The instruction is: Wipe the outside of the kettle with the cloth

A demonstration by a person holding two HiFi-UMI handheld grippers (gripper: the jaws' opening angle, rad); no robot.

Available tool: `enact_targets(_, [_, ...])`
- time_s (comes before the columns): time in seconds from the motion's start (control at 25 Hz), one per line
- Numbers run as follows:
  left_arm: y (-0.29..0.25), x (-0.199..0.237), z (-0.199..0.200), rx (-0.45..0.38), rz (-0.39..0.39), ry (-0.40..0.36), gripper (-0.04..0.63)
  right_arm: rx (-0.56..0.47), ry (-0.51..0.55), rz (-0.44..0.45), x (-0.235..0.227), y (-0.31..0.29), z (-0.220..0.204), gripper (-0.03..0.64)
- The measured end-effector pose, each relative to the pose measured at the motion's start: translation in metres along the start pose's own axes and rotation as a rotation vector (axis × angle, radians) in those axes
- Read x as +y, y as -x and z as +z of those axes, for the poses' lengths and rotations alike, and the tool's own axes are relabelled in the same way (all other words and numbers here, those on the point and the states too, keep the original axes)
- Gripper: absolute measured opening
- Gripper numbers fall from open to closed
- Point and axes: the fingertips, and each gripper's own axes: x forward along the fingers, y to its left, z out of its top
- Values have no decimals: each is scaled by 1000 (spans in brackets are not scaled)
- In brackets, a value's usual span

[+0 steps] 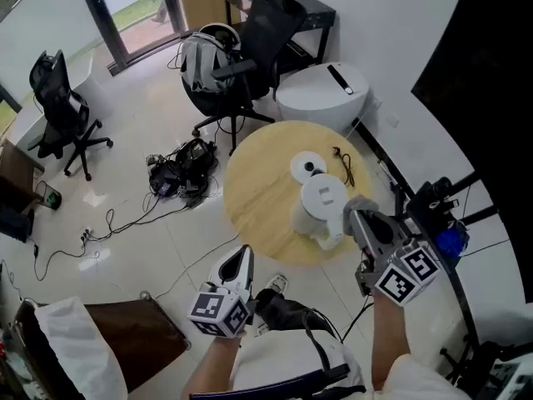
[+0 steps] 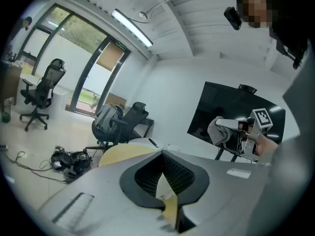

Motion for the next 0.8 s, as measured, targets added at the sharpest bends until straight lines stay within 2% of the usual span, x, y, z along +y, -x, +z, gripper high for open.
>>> enact_targets(0.08, [20,-13,-11,-1,-2,-11,8,27,21,0,18,24,-16,31])
enact_targets(0.28, [59,-51,-39,23,-26,-31,8,78,-3,-11,53,93,-55,31])
enact_targets(0.52, [83,-99,-78,58,-34,-41,8,138,-11,-18,57,143,-99,31])
enact_targets(0.68, [95,-116,-100,75,4,-54,8,178,-59,28,62,163,-132,31])
enact_targets(0.8, [101,-128,-108,64,58,-50,8,225,-42,62,65,179,-150,31])
